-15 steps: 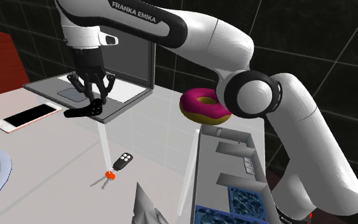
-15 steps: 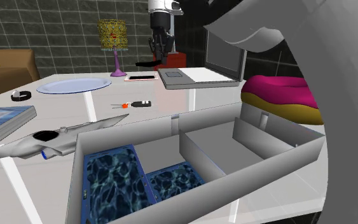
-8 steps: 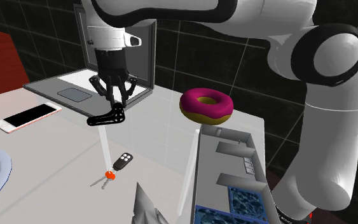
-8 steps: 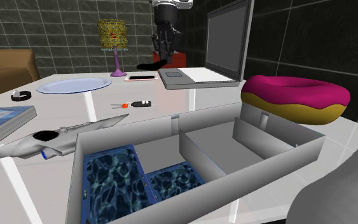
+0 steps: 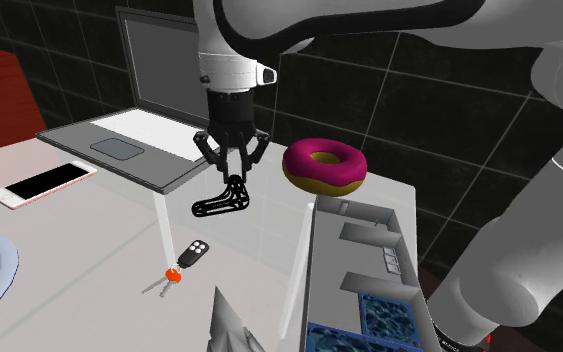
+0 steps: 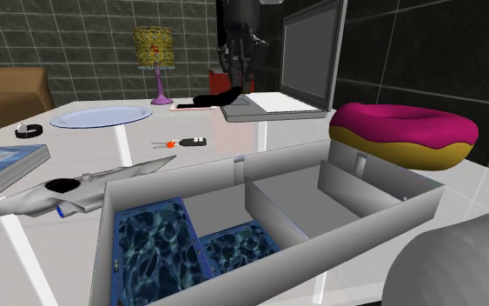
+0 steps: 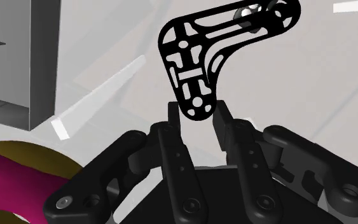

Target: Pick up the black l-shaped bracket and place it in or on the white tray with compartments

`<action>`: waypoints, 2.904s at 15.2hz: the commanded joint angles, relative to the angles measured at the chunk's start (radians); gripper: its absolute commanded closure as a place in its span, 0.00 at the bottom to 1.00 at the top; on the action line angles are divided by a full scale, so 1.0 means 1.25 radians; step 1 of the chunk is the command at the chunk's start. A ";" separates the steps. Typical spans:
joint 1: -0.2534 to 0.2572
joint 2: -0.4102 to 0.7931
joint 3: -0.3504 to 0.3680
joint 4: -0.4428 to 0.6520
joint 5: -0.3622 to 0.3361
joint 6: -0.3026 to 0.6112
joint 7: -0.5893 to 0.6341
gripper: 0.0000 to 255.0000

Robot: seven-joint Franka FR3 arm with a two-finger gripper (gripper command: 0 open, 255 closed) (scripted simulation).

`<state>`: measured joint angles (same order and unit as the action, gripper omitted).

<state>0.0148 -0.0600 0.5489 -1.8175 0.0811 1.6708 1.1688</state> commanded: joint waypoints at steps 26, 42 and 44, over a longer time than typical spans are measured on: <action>0.203 -0.161 -0.132 -0.309 -0.046 0.071 -0.937 0.00; 0.204 -0.161 -0.131 -0.347 -0.046 0.109 -0.937 1.00; 0.204 -0.161 -0.131 -0.347 -0.046 0.109 -0.937 1.00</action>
<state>0.2693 -0.2611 0.3847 -2.2511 0.0240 1.8076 -0.0020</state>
